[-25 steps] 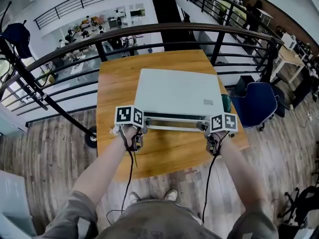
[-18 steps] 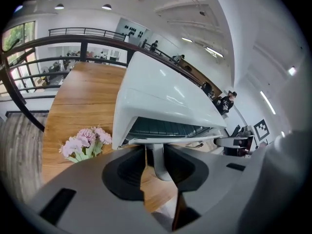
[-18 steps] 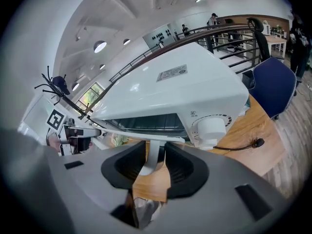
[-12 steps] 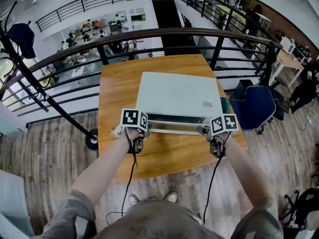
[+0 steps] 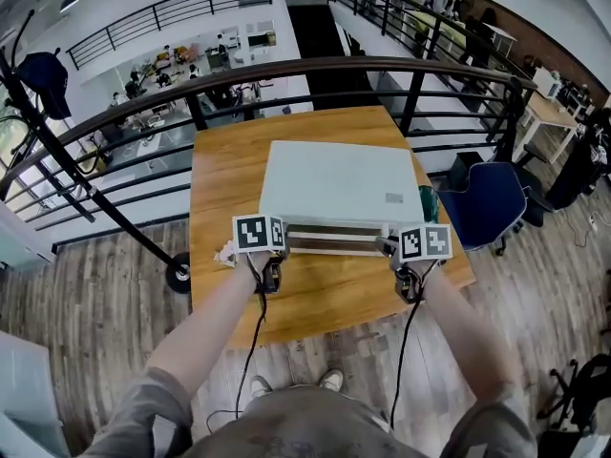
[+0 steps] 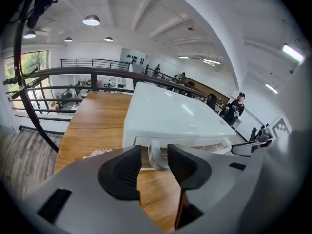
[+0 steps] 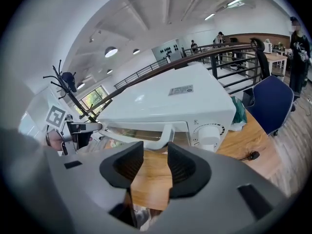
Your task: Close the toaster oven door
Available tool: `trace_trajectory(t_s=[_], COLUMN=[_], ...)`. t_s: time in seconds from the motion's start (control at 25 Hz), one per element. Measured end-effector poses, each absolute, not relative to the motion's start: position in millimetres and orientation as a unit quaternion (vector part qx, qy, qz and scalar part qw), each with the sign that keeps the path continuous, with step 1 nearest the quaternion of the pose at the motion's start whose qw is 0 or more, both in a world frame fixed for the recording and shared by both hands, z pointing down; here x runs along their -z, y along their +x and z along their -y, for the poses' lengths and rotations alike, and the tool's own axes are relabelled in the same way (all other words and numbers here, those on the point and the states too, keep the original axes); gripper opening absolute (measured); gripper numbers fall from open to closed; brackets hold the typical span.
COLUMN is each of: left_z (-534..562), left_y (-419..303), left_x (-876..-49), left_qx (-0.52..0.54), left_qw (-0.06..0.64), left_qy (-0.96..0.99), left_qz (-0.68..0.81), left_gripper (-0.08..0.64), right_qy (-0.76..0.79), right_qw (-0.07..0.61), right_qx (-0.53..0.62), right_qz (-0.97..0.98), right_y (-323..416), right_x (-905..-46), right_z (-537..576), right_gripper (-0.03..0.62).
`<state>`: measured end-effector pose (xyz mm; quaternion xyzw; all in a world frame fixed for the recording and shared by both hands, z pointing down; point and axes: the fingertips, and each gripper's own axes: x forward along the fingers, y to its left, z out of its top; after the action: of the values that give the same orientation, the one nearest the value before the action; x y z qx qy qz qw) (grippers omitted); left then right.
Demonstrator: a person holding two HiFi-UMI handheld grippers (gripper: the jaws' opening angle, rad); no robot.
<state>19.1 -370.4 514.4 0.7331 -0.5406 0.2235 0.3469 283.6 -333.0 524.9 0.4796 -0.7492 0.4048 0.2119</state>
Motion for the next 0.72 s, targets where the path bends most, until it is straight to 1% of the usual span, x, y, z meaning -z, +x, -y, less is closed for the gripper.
trace_trajectory(t_s=[0.12,0.24,0.36,0.48,0.56,0.64,0.72], left_z=[367.8,363.2,356.8,346.4,337.0,326.4,316.1], left_y=[22.8,23.1,25.0,33.0,35.3,36.2,36.9], left_x=[-512.1,-501.6,-474.1,-432.8,-401.3,-372.7,-347.6], left_qx=[-0.217,-0.226,-0.230,-0.218,-0.195,-0.168,-0.143], left_qw=[0.333,0.288,0.207,0.111,0.052,0.011,-0.020], left_qy=[0.738,0.748,0.765,0.792,0.805,0.816,0.827], left_qz=[0.545,0.554,0.565,0.559,0.558,0.553,0.543], left_gripper=[0.169,0.172,0.172,0.170,0.150,0.119,0.107], right_qy=[0.490,0.496,0.494,0.481,0.475,0.475,0.477], right_qw=[0.204,0.203,0.194,0.165,0.142,0.120,0.098], right_qx=[-0.393,-0.364,-0.317,-0.254,-0.200,-0.145,-0.097], right_qz=[0.751,0.762,0.786,0.823,0.845,0.860,0.868], right_y=[284.3,282.2,276.0,262.9,252.7,242.9,233.5], right_x=[-524.9,-514.5,-487.6,-447.0,-415.1,-383.3,-354.7], right_z=[331.6,328.5,321.7,312.9,305.1,295.8,285.4], right_gripper=[0.167,0.167,0.156,0.106,0.067,0.054,0.047])
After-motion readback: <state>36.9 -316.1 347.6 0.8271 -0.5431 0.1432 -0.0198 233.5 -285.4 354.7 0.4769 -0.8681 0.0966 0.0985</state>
